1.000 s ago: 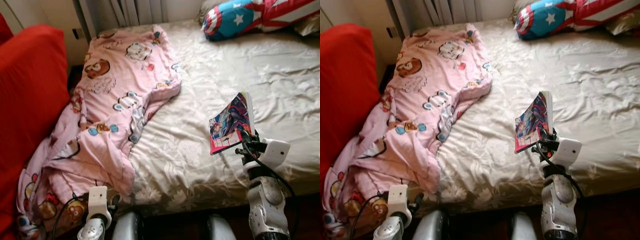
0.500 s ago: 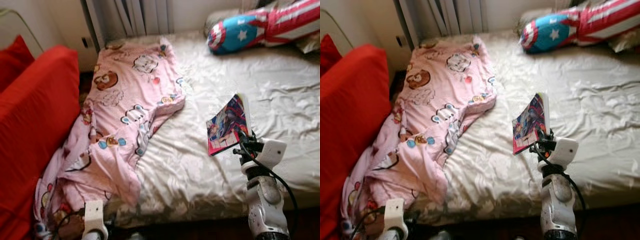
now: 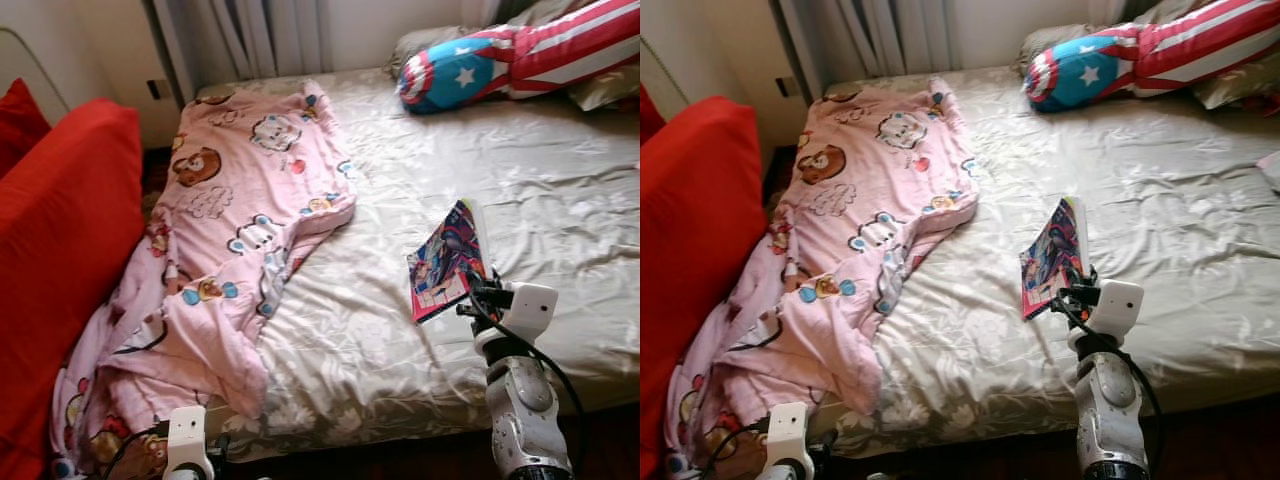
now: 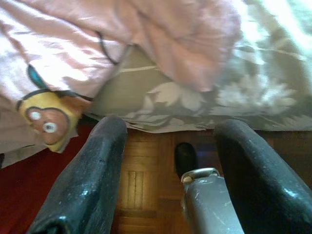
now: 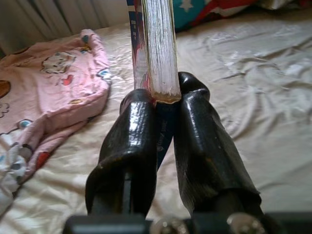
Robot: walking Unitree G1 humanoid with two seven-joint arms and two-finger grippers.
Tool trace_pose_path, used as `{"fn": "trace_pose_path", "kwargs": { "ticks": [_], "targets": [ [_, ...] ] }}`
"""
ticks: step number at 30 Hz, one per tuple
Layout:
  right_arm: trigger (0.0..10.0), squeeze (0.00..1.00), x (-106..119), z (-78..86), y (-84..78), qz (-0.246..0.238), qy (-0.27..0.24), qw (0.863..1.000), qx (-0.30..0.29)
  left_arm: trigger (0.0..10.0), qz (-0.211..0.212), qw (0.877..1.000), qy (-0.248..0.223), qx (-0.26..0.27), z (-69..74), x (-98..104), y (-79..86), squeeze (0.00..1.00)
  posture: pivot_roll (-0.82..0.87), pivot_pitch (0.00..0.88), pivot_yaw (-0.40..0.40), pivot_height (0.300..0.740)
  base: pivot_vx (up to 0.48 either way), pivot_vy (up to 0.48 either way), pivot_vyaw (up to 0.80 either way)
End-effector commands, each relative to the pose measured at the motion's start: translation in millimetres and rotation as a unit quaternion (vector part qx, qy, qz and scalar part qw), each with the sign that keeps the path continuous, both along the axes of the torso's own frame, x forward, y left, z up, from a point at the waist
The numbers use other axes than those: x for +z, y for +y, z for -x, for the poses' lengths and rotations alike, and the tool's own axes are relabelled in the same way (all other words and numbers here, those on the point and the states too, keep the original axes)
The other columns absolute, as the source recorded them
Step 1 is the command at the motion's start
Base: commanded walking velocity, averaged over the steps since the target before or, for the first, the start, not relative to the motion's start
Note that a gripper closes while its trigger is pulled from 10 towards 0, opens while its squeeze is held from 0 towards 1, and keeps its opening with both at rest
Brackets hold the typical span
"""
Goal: Clean up the room
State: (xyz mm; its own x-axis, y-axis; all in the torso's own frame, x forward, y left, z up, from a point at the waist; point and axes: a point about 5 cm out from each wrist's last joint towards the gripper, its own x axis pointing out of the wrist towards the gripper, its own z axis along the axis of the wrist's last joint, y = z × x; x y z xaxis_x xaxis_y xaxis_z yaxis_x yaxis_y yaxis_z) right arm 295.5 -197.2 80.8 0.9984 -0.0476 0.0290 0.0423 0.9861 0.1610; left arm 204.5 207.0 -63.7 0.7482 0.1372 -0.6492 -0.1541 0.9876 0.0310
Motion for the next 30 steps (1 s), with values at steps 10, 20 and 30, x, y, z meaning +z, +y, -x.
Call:
{"fn": "trace_pose_path", "kwargs": {
  "ticks": [10, 20, 30],
  "targets": [
    [10.0, 0.0, -2.7, 2.0, 2.6, 0.015, 0.005, 1.0, 0.008, 10.0, -0.007, 1.0, 0.024, -0.006, 10.1, -6.4, -0.3, 0.0, -0.14, 0.157, 0.046, 0.74, 0.0, -0.468, 0.0],
    [10.0, 0.0, -2.0, 3.2, 6.5, 0.04, -0.001, 0.999, 0.022, 10.0, -0.008, 1.0, 0.024, -0.011, 10.3, -6.5, -0.5, 0.0, -0.14, 0.158, 0.048, 0.74, 0.0, -0.46, 0.19],
    [10.0, 0.0, -3.2, 2.9, 5.9, 0.029, 0.005, 0.999, 0.018, 10.0, -0.01, 1.0, 0.024, -0.016, 10.5, -6.6, -1.2, 0.0, -0.14, 0.159, 0.049, 0.74, 0.0, -0.451, 0.0]
  ]
}}
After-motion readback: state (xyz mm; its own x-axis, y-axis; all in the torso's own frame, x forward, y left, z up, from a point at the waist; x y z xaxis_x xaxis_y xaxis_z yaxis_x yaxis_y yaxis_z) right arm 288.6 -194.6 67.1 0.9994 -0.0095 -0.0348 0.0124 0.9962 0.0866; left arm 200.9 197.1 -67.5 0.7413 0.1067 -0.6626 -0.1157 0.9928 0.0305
